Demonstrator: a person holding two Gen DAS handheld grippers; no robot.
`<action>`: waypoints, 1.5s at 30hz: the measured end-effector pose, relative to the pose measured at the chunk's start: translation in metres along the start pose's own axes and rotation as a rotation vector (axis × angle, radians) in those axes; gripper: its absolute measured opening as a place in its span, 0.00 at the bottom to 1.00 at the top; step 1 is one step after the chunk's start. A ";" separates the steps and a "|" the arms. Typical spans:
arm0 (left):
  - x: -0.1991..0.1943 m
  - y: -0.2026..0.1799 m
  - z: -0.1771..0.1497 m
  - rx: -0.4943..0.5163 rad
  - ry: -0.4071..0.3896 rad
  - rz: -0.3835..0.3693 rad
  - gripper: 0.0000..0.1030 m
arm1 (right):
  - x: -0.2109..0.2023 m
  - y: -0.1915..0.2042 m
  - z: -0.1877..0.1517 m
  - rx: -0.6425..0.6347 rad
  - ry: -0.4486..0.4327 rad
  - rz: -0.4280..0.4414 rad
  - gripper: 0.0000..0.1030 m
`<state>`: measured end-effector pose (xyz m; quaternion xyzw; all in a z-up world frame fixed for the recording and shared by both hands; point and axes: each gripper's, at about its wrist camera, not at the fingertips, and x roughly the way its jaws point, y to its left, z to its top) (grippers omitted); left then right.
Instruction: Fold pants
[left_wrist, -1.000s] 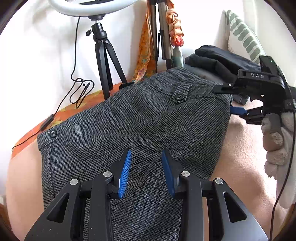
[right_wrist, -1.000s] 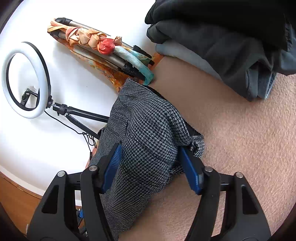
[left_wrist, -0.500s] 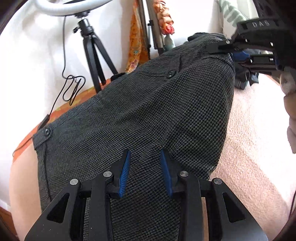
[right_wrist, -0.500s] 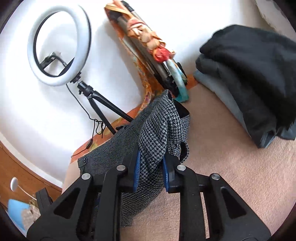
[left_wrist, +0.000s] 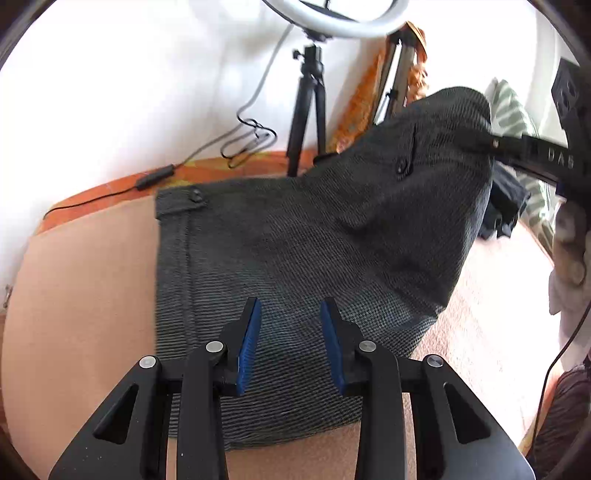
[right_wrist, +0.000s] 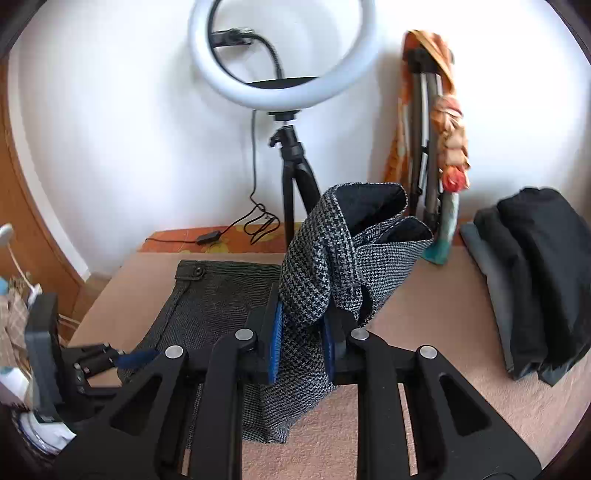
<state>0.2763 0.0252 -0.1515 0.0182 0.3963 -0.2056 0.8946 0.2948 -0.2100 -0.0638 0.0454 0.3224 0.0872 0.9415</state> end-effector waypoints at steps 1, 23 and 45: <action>-0.012 0.008 0.001 -0.013 -0.023 0.010 0.30 | 0.000 0.011 0.001 -0.043 0.005 0.001 0.19; -0.097 0.123 -0.030 -0.216 -0.125 0.206 0.30 | 0.097 0.219 -0.086 -0.817 0.294 0.047 0.16; -0.041 0.041 0.000 -0.086 -0.061 -0.045 0.54 | 0.064 0.080 0.021 -0.223 0.229 0.359 0.48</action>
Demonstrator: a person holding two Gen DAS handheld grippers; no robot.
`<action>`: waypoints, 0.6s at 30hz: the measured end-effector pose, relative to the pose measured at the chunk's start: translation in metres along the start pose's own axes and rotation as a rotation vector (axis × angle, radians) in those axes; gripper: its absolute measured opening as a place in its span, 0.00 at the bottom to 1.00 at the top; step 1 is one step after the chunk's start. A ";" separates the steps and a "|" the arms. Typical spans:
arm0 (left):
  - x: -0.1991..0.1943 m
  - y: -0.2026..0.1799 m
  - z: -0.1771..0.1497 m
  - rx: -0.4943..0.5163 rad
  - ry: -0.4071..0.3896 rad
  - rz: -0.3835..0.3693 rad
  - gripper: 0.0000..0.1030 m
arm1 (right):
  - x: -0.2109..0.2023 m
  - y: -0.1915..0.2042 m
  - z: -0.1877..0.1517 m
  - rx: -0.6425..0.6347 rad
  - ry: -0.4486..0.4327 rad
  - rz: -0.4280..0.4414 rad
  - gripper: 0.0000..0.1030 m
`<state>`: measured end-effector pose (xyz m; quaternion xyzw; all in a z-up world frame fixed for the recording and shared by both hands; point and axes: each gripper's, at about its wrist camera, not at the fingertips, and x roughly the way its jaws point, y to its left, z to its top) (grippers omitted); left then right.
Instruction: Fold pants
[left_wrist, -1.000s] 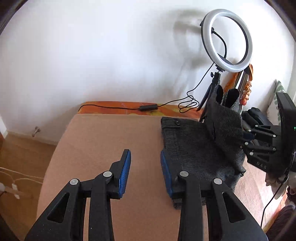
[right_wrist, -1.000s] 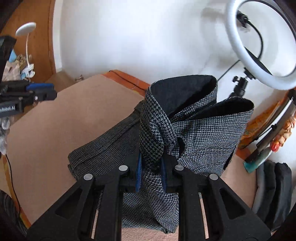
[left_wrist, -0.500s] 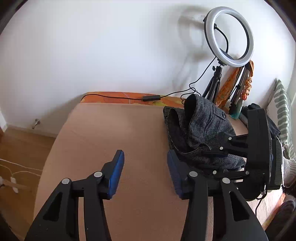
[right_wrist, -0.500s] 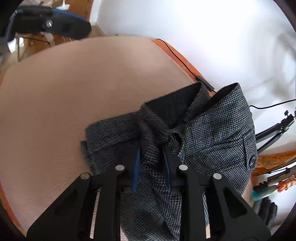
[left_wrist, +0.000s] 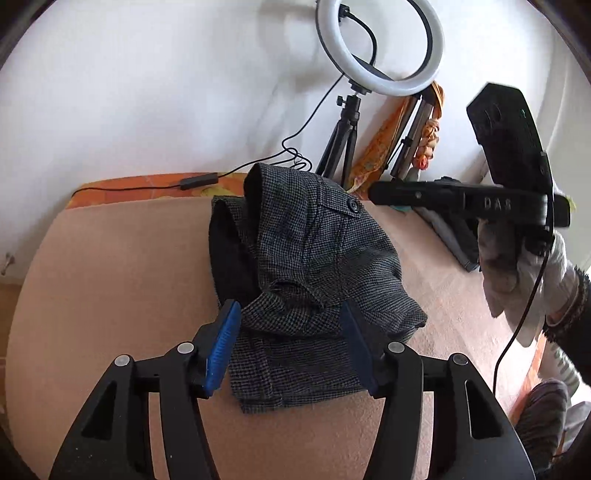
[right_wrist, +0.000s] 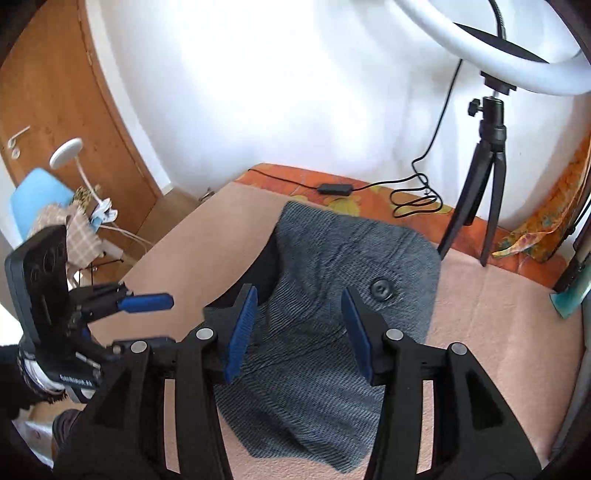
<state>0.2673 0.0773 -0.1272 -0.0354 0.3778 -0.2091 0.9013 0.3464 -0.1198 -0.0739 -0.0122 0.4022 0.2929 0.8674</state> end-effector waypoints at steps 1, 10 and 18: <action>0.007 -0.003 0.004 0.022 0.007 0.014 0.54 | 0.006 -0.008 0.007 0.010 0.007 -0.008 0.48; 0.050 0.011 0.004 0.049 0.165 -0.044 0.02 | 0.061 -0.016 0.034 -0.010 0.086 -0.052 0.48; 0.019 0.033 -0.039 -0.013 0.149 -0.095 0.01 | 0.114 -0.016 0.048 -0.030 0.149 -0.054 0.48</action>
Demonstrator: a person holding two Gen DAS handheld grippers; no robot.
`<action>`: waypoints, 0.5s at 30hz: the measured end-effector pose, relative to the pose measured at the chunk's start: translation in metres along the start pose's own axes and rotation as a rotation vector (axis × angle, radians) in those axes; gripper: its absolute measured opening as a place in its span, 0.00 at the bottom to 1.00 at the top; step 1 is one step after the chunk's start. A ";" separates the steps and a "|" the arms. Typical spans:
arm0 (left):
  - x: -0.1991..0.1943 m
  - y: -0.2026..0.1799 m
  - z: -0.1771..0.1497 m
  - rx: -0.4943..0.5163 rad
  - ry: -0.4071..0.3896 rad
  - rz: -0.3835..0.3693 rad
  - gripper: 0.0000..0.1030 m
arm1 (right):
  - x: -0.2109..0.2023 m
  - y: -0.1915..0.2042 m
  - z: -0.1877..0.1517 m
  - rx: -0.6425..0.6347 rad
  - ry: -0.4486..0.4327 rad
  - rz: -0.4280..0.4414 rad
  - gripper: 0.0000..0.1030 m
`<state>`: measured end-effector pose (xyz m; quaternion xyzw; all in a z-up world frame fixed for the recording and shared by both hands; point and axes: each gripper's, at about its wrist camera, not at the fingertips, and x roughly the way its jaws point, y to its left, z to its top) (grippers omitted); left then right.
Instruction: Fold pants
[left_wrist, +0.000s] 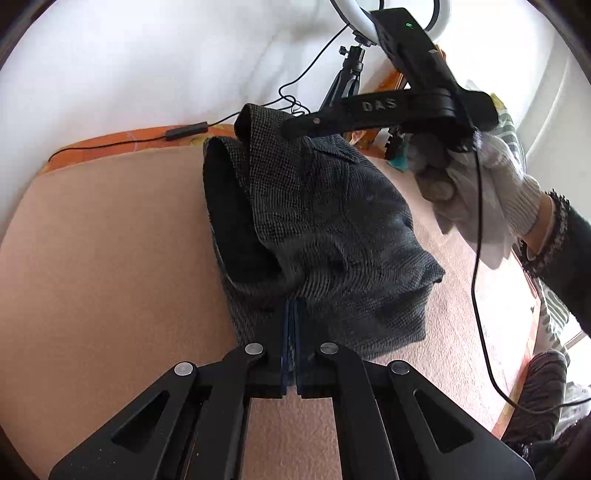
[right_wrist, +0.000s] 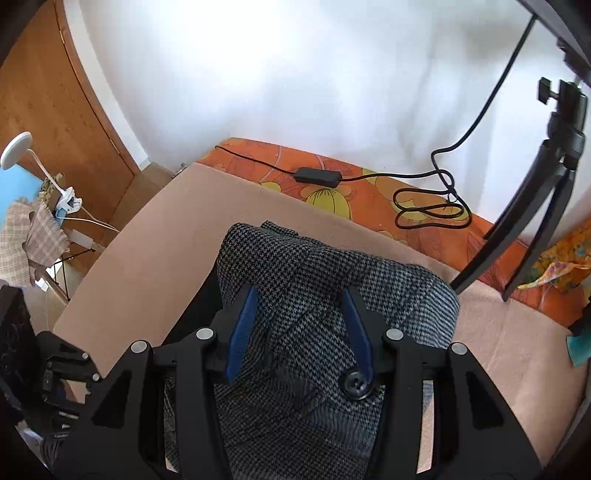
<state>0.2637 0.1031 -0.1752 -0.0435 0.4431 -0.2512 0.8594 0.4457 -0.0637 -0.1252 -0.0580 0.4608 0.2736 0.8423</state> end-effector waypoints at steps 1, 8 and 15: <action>0.001 -0.001 -0.006 0.010 0.012 0.005 0.01 | 0.011 0.002 0.003 -0.006 0.013 -0.011 0.48; -0.029 -0.003 -0.008 0.015 -0.071 0.051 0.11 | 0.052 0.003 0.003 0.007 0.061 -0.048 0.50; -0.032 -0.016 0.027 0.015 -0.168 0.041 0.40 | -0.036 -0.014 -0.006 0.089 -0.059 0.055 0.50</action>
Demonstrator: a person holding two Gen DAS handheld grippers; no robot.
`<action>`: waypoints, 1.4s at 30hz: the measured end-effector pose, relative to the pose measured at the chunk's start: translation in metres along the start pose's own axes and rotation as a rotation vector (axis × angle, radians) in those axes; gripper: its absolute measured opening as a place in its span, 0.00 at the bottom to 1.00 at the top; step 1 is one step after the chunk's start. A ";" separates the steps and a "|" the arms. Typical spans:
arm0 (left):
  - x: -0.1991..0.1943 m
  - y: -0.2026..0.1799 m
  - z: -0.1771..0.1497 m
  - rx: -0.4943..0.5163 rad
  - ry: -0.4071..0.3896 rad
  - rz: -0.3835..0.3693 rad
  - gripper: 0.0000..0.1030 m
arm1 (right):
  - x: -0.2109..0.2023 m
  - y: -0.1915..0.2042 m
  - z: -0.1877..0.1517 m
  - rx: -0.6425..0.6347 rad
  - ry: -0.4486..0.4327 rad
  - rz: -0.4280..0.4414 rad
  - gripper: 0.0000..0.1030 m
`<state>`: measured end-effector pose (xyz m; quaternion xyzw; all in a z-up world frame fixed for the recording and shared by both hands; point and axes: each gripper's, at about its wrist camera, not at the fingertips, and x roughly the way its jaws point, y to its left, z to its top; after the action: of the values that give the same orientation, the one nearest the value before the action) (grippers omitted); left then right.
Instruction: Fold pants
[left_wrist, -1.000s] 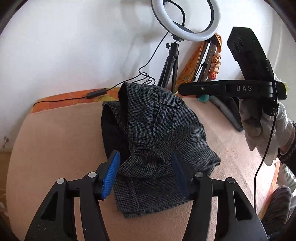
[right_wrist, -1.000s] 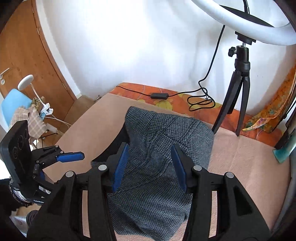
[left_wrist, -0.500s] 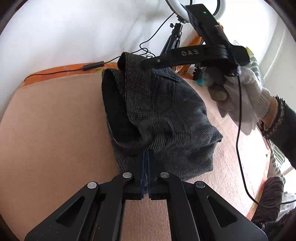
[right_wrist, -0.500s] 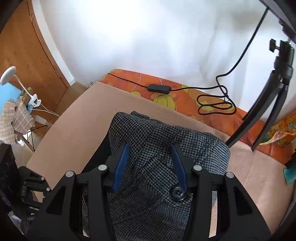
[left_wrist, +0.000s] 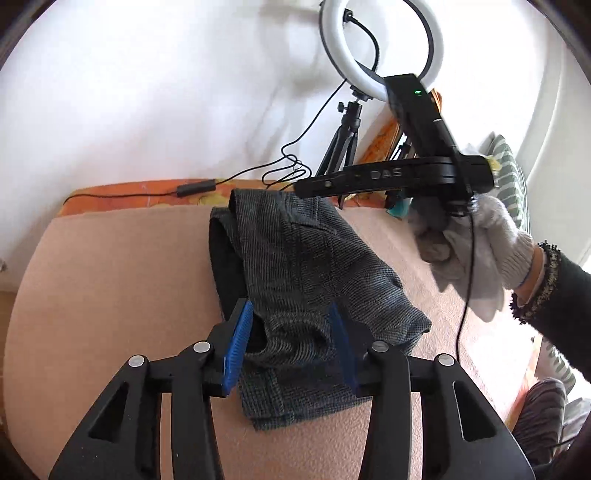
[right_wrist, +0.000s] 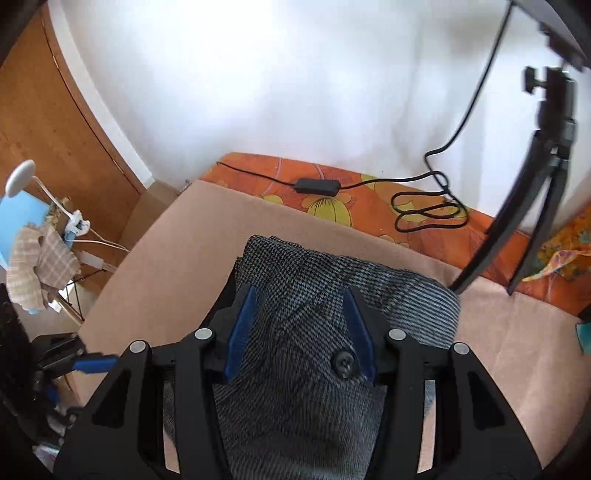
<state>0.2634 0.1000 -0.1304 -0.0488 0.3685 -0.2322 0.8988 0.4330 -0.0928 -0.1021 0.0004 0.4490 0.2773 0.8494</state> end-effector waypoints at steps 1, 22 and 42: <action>0.006 -0.005 0.004 0.012 0.006 -0.006 0.40 | -0.016 -0.005 -0.006 0.017 -0.017 0.000 0.50; 0.053 -0.044 0.030 0.167 0.218 -0.035 0.41 | -0.070 -0.024 -0.173 0.080 0.023 0.029 0.50; 0.190 -0.051 0.077 0.087 0.307 0.035 0.38 | -0.065 0.008 -0.190 -0.126 -0.043 -0.054 0.09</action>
<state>0.4145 -0.0372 -0.1829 0.0324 0.4918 -0.2369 0.8372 0.2557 -0.1642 -0.1642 -0.0591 0.4124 0.2819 0.8643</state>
